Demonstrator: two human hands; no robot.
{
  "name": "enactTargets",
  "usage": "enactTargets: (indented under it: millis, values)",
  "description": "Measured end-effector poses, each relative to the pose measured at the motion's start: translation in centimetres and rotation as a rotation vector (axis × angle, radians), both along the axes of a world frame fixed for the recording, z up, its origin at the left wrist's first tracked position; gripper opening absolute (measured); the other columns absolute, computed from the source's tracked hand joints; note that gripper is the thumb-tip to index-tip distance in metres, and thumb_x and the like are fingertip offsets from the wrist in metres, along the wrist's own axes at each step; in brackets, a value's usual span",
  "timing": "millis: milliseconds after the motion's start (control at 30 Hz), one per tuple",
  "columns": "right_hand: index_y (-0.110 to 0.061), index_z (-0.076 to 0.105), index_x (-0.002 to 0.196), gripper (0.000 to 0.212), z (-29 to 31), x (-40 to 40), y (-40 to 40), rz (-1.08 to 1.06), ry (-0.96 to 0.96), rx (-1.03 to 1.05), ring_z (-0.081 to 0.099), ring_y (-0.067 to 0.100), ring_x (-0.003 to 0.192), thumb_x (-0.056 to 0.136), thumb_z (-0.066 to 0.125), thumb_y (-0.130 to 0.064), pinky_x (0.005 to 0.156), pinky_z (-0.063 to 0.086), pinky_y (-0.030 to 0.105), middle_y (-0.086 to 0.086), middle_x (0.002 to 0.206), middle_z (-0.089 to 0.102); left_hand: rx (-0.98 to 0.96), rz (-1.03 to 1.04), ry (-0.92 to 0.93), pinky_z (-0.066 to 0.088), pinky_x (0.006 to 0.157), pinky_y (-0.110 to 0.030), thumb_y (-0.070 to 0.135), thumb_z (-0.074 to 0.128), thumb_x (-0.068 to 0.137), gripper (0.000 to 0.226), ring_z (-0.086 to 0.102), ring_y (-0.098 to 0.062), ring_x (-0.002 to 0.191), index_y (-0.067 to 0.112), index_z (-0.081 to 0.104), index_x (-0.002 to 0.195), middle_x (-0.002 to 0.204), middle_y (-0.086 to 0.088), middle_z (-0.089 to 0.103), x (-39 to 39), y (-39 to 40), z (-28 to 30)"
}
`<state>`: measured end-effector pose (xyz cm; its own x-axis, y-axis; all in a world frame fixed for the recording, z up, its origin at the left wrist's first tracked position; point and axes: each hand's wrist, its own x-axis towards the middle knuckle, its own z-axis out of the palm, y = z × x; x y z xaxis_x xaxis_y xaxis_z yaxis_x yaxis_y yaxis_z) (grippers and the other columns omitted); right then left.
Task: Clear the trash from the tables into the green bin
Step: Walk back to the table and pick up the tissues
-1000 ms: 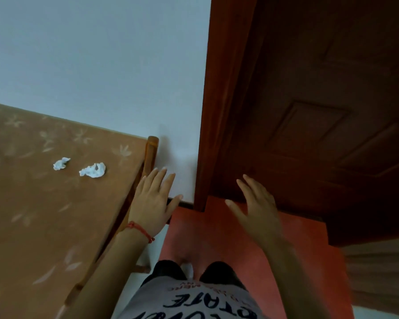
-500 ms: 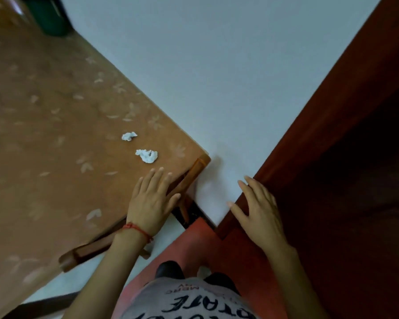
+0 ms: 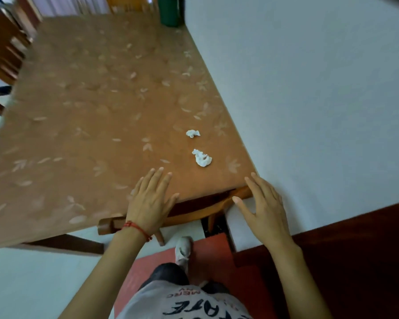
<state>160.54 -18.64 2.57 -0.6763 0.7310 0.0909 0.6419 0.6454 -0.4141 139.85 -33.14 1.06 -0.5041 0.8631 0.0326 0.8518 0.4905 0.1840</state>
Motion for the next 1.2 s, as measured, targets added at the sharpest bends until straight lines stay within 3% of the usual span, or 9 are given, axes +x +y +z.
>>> enactTargets:
  millis: [267, 500, 600, 667, 733, 800, 933, 1033, 1200]
  values:
    - [-0.018, 0.042, 0.135, 0.053, -0.5, -5.2, 4.3, 0.003, 0.021, -0.012, 0.031, 0.016, 0.133, 0.089, 0.050, -0.044, 0.103, 0.018, 0.024, 0.001, 0.145, 0.038, 0.043, -0.020, -0.105, 0.041, 0.098, -0.048, 0.050, 0.030, 0.084, 0.064, 0.048, -0.036, 0.123, 0.007, 0.053, 0.125, 0.130, -0.017, 0.055, -4.6, 5.5, -1.9]
    - [-0.021, 0.032, 0.141, 0.060, -1.3, -8.5, 8.1, -0.069, -0.116, -0.056, 0.024, 0.017, 0.138, 0.090, 0.041, -0.051, 0.109, 0.018, 0.030, 0.000, 0.151, 0.029, 0.042, -0.060, -0.142, 0.033, 0.105, -0.044, 0.056, 0.020, 0.081, 0.074, 0.038, -0.031, 0.132, 0.010, 0.047, 0.132, 0.139, -0.014, 0.047, -8.0, 10.3, -3.3]
    - [-0.022, 0.029, 0.142, 0.064, -1.6, -9.1, 9.2, -0.093, -0.157, -0.091, 0.023, 0.018, 0.138, 0.089, 0.032, -0.058, 0.111, 0.019, 0.034, 0.000, 0.152, 0.026, 0.012, -0.049, -0.261, 0.024, 0.111, -0.038, 0.061, 0.015, 0.077, 0.081, 0.028, -0.027, 0.137, 0.013, 0.039, 0.137, 0.145, -0.010, 0.038, -8.5, 11.8, -4.7]
    - [-0.023, 0.029, 0.142, 0.065, -1.8, -9.3, 9.7, -0.113, -0.173, -0.120, 0.023, 0.018, 0.139, 0.089, 0.032, -0.059, 0.111, 0.019, 0.036, -0.001, 0.152, 0.026, 0.011, -0.025, -0.364, 0.024, 0.111, -0.034, 0.057, 0.030, 0.084, 0.070, 0.027, -0.026, 0.137, 0.012, 0.038, 0.137, 0.146, -0.010, 0.036, -8.3, 13.0, -5.8]
    - [-0.023, 0.029, 0.142, 0.064, -1.9, -9.5, 10.2, -0.116, -0.186, -0.132, 0.023, 0.019, 0.139, 0.089, 0.033, -0.058, 0.110, 0.019, 0.036, -0.001, 0.152, 0.026, 0.013, 0.011, -0.502, 0.024, 0.109, -0.030, 0.037, 0.051, 0.089, 0.056, 0.029, -0.024, 0.136, 0.010, 0.039, 0.136, 0.145, -0.010, 0.037, -8.0, 14.6, -7.0]
    - [-0.024, 0.028, 0.143, 0.066, -1.9, -9.5, 11.0, -0.094, -0.194, -0.147, 0.022, 0.018, 0.139, 0.088, 0.032, -0.060, 0.110, 0.019, 0.036, -0.002, 0.153, 0.025, 0.042, 0.057, -0.607, 0.027, 0.105, -0.027, 0.027, 0.060, 0.085, 0.055, 0.036, -0.024, 0.131, 0.007, 0.043, 0.133, 0.139, -0.011, 0.044, -7.7, 16.3, -8.2]
    - [-0.027, 0.024, 0.144, 0.067, -2.0, -9.4, 12.3, -0.060, -0.231, -0.181, 0.020, 0.017, 0.140, 0.087, 0.031, -0.062, 0.111, 0.019, 0.035, -0.004, 0.154, 0.021, 0.046, 0.183, -0.679, 0.028, 0.104, -0.027, 0.025, 0.065, 0.081, 0.059, 0.038, -0.024, 0.130, 0.007, 0.043, 0.133, 0.140, -0.011, 0.044, -6.8, 18.5, -10.1]
    - [-0.026, 0.026, 0.143, 0.078, -2.0, -9.2, 13.1, -0.028, -0.236, -0.174, 0.022, 0.017, 0.139, 0.080, 0.020, -0.072, 0.111, 0.019, 0.035, -0.003, 0.153, 0.024, 0.054, 0.245, -0.727, 0.027, 0.104, -0.025, 0.022, 0.069, 0.078, 0.063, 0.038, -0.025, 0.130, 0.006, 0.043, 0.133, 0.142, -0.012, 0.041, -6.2, 19.3, -11.7]
    - [-0.023, 0.033, 0.141, 0.079, -2.3, -9.0, 13.8, 0.005, -0.205, -0.159, 0.028, 0.019, 0.137, 0.078, 0.016, -0.067, 0.106, 0.016, 0.029, -0.001, 0.151, 0.030, 0.166, 0.251, -0.687, 0.030, 0.091, -0.017, 0.014, 0.070, 0.077, 0.052, 0.048, -0.027, 0.120, -0.001, 0.052, 0.124, 0.134, -0.014, 0.048, -5.3, 20.2, -12.4]
